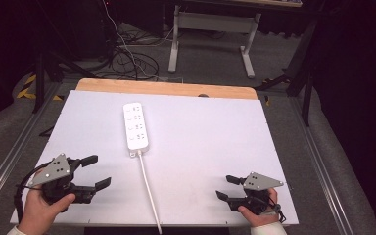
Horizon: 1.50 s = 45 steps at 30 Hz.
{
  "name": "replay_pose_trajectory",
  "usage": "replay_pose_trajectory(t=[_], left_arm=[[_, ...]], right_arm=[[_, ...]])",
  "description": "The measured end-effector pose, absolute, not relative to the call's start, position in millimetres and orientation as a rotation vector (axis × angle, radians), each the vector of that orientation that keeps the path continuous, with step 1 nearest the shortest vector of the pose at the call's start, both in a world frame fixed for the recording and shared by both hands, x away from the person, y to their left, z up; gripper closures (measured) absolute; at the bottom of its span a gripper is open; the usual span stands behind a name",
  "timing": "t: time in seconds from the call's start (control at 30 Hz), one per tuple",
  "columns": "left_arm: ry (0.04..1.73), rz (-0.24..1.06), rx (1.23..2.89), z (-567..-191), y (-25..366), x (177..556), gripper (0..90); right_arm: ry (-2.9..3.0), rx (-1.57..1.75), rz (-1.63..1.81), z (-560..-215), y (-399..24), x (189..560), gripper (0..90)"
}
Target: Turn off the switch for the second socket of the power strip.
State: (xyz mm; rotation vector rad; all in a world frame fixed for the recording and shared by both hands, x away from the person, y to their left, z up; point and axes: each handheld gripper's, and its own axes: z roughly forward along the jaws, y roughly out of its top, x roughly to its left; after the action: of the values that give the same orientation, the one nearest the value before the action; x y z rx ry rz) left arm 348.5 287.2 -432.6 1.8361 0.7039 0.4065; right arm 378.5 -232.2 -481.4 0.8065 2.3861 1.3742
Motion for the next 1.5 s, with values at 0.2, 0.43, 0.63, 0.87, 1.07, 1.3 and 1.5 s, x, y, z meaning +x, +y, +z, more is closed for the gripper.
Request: replay_pose_trajectory(t=[0.2, 0.43, 0.63, 0.87, 1.07, 1.3, 1.5], left_arm=[[0.678, 0.460, 1.894, -444.4, 292.5, 341.4, 15.9], [0.762, 0.379, 1.879, -461.2, 303.9, 341.3, 15.9], [0.802, 0.362, 1.851, -473.7, 313.5, 340.7, 16.1], [0.759, 0.366, 1.905, -485.8, 322.0, 342.5, 16.8], [0.769, 0.375, 1.929, -492.5, 321.9, 345.6, 17.1], [0.801, 0.323, 1.902, -487.7, 319.6, 343.5, 19.1], [0.792, 0.361, 1.888, -485.9, 319.0, 342.0, 18.2]], right_arm=[[2.387, 0.805, 1.376, -481.4, -232.4, 378.3, 34.9], [2.387, 0.805, 1.378, -481.4, -232.7, 378.1, 34.9], [2.389, 0.804, 1.378, -481.6, -232.7, 378.4, 34.9], [2.390, 0.807, 1.371, -481.8, -232.9, 378.5, 34.9], [2.393, 0.803, 1.369, -481.8, -232.9, 378.7, 35.0], [2.391, 0.803, 1.361, -481.2, -232.7, 378.1, 35.1], [2.393, 0.805, 1.357, -481.6, -232.1, 378.6, 35.1]])
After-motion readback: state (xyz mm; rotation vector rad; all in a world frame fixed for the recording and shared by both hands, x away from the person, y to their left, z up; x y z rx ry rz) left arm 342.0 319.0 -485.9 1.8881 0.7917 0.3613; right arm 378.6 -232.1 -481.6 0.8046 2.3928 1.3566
